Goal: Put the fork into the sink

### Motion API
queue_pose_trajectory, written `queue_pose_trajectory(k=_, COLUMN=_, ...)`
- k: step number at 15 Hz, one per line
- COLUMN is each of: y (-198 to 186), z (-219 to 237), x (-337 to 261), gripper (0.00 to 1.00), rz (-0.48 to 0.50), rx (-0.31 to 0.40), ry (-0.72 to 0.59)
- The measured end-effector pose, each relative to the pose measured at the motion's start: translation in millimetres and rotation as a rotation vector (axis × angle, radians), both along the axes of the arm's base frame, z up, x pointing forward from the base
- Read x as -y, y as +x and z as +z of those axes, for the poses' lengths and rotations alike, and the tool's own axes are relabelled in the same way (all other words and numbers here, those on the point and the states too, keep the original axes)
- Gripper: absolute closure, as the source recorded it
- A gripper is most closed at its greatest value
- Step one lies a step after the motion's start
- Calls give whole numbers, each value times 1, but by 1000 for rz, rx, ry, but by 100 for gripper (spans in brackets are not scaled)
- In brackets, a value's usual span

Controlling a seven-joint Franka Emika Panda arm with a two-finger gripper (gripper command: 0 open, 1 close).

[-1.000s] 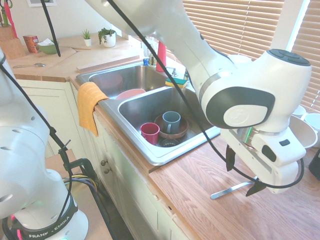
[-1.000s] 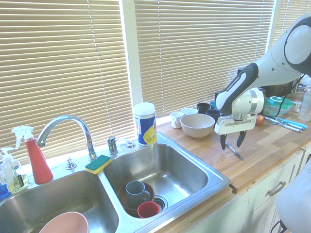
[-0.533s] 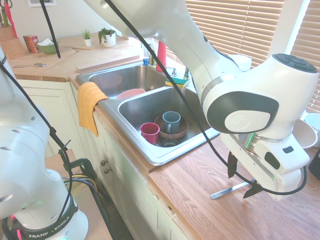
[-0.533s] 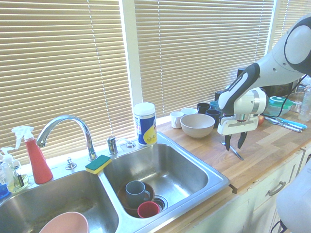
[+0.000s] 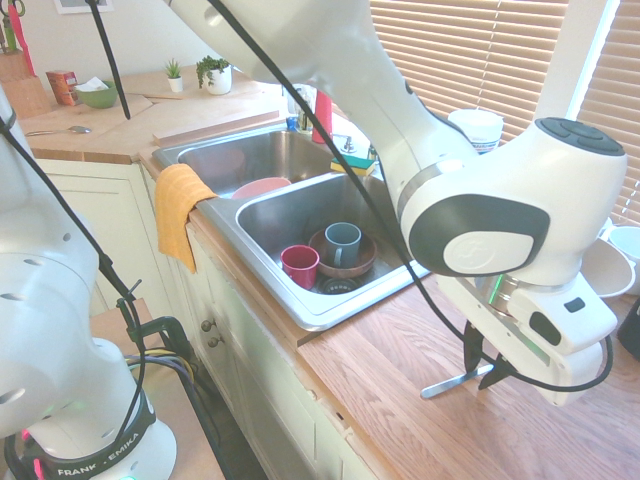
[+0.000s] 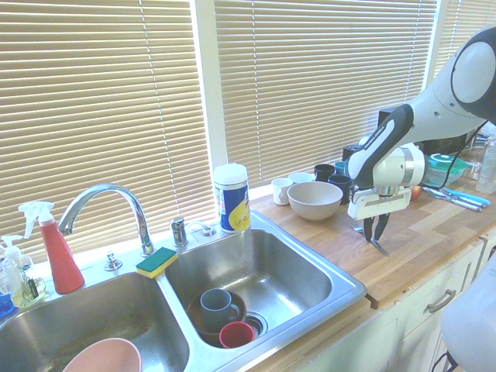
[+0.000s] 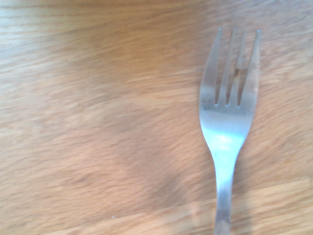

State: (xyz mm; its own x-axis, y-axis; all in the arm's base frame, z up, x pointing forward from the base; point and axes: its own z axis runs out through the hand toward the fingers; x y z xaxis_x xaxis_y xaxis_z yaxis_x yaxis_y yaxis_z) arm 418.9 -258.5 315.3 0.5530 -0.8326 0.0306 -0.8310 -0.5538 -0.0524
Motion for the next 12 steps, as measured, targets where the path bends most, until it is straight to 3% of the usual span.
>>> queue_pose_trajectory(k=8, y=3, z=3, x=0, gripper=100, rz=-4, rx=19, ry=9)
queue_pose_trajectory(k=12, y=7, z=39, x=5, gripper=100, rz=-18, rx=67, ry=13)
